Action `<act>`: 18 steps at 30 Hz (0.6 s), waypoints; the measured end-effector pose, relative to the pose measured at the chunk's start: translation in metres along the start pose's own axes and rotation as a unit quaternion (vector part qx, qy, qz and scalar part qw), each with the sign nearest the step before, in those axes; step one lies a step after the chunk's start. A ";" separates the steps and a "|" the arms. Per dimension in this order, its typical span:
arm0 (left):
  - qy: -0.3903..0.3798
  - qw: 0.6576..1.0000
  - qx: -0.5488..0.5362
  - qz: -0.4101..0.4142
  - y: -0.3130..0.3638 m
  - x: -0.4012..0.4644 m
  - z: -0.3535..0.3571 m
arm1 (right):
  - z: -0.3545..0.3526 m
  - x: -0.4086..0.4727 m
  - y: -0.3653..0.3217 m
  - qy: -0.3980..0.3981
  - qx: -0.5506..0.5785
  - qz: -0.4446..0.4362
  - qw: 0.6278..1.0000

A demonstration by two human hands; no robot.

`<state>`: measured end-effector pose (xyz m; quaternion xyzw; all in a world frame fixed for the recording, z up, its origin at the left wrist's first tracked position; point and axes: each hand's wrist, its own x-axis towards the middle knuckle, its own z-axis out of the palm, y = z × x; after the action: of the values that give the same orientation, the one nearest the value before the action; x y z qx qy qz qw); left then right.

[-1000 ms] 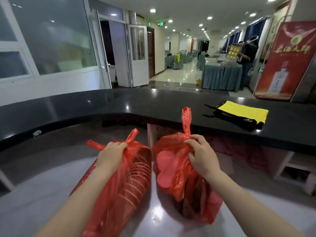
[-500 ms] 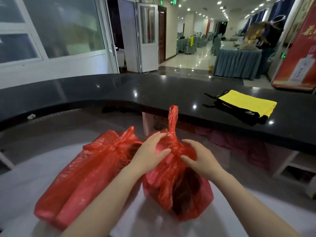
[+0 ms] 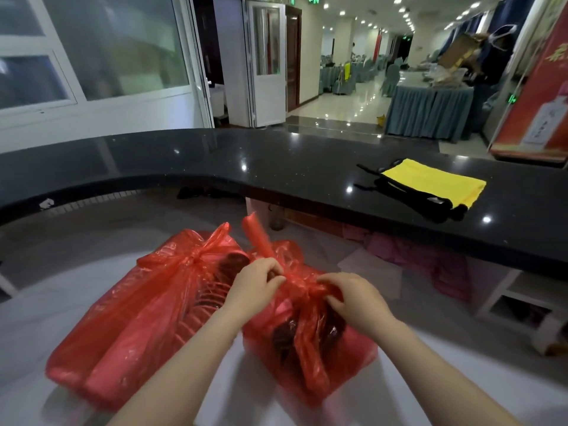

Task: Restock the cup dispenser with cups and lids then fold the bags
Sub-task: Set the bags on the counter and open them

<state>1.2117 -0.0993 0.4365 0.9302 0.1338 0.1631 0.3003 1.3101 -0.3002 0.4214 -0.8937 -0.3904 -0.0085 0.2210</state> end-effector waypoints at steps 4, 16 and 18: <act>0.065 0.996 -0.034 -0.055 -0.013 0.001 -0.007 | -0.010 -0.008 0.016 0.044 -0.033 0.014 0.998; 0.051 0.998 -0.035 0.010 -0.006 -0.010 -0.041 | -0.042 -0.016 0.012 0.054 0.078 0.053 0.994; -0.006 0.999 -0.014 0.044 0.009 -0.010 -0.034 | -0.039 -0.012 -0.006 0.017 0.074 0.016 0.997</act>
<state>1.1906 -0.0921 0.4660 0.9318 0.0886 0.1729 0.3067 1.3040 -0.3208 0.4566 -0.8807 -0.3719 0.0085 0.2931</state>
